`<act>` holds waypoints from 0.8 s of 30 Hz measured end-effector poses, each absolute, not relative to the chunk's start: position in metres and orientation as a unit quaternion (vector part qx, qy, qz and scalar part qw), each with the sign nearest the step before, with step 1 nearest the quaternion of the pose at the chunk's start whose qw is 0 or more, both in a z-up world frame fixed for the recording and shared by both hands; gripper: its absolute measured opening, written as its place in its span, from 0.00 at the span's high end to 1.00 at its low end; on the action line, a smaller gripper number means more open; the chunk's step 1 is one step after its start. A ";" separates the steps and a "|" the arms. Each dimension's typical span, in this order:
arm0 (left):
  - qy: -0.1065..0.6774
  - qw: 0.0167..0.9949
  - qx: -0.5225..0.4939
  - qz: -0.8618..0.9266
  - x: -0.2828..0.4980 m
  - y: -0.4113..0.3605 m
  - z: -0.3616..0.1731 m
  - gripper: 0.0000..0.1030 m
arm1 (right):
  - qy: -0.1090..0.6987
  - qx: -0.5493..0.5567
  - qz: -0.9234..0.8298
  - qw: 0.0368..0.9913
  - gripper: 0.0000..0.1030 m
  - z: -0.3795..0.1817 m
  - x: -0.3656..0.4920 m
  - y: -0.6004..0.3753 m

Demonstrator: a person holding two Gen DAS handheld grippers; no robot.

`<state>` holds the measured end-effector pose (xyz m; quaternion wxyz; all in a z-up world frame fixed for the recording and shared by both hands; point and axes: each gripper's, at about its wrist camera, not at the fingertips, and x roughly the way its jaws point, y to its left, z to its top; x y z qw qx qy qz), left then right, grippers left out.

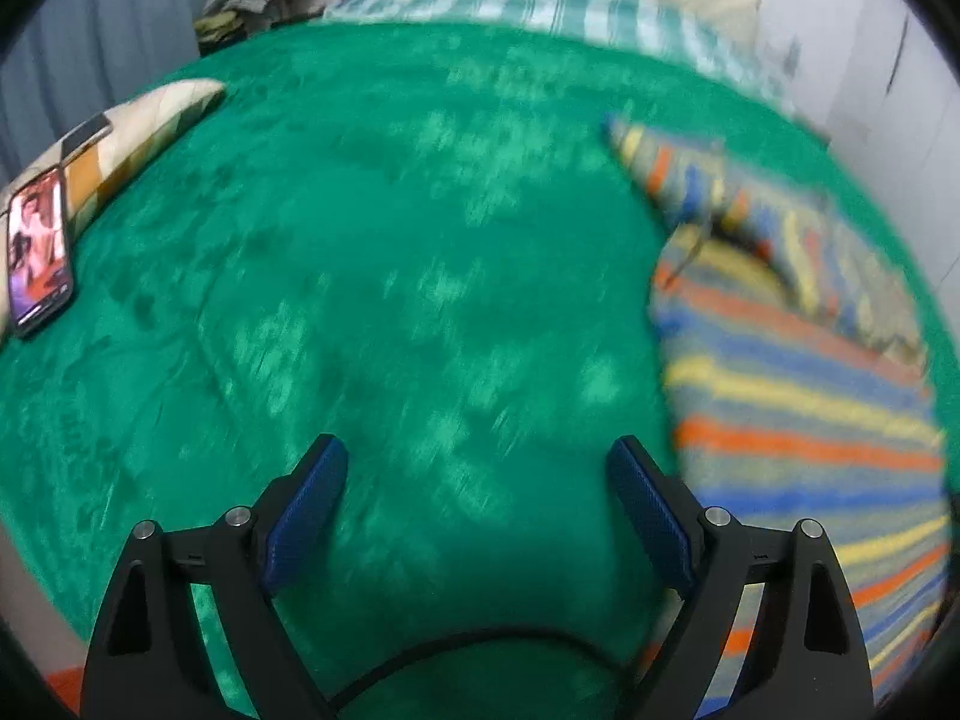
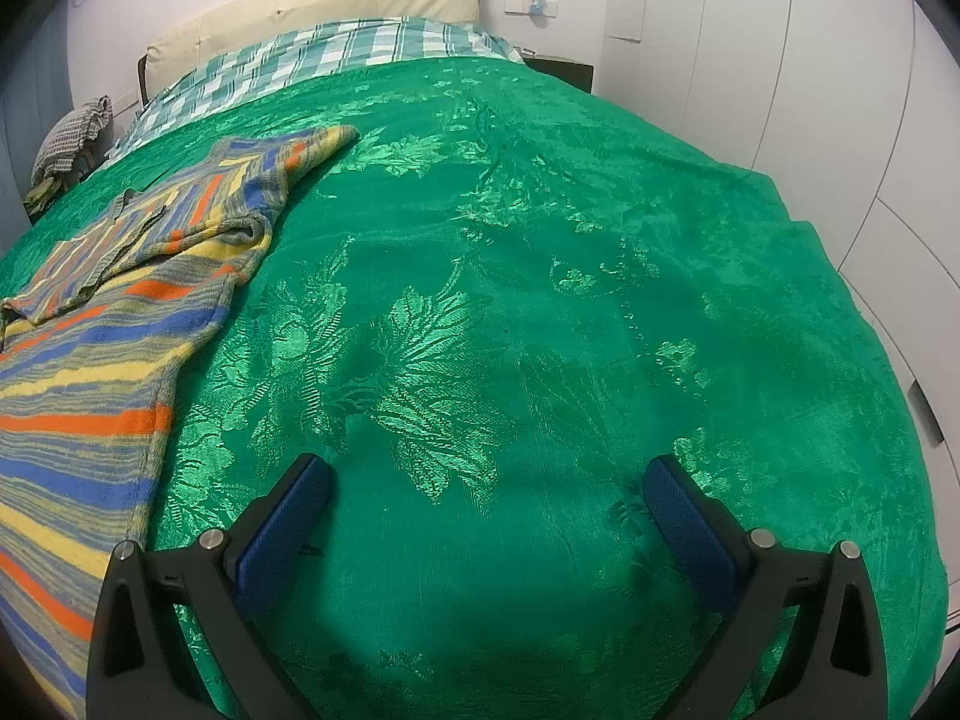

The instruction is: Fold small clothes

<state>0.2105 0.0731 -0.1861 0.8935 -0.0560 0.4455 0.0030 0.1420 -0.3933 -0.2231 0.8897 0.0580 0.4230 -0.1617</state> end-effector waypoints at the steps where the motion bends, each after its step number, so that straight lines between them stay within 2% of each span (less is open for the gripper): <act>1: 0.439 0.897 -0.054 0.009 0.210 0.074 -0.184 0.08 | 0.423 0.058 -0.162 0.890 0.00 -0.223 0.142 -0.393; 7: 0.467 0.880 -0.077 0.035 0.216 0.087 -0.203 0.04 | 0.422 0.059 -0.161 0.890 0.00 -0.224 0.141 -0.393; 10: 0.468 0.881 -0.057 0.038 0.216 0.083 -0.210 0.01 | 0.422 0.059 -0.161 0.890 0.00 -0.224 0.142 -0.393; 24: 0.455 0.888 -0.033 0.052 0.212 0.075 -0.217 0.00 | 0.422 0.059 -0.161 0.890 0.00 -0.224 0.142 -0.393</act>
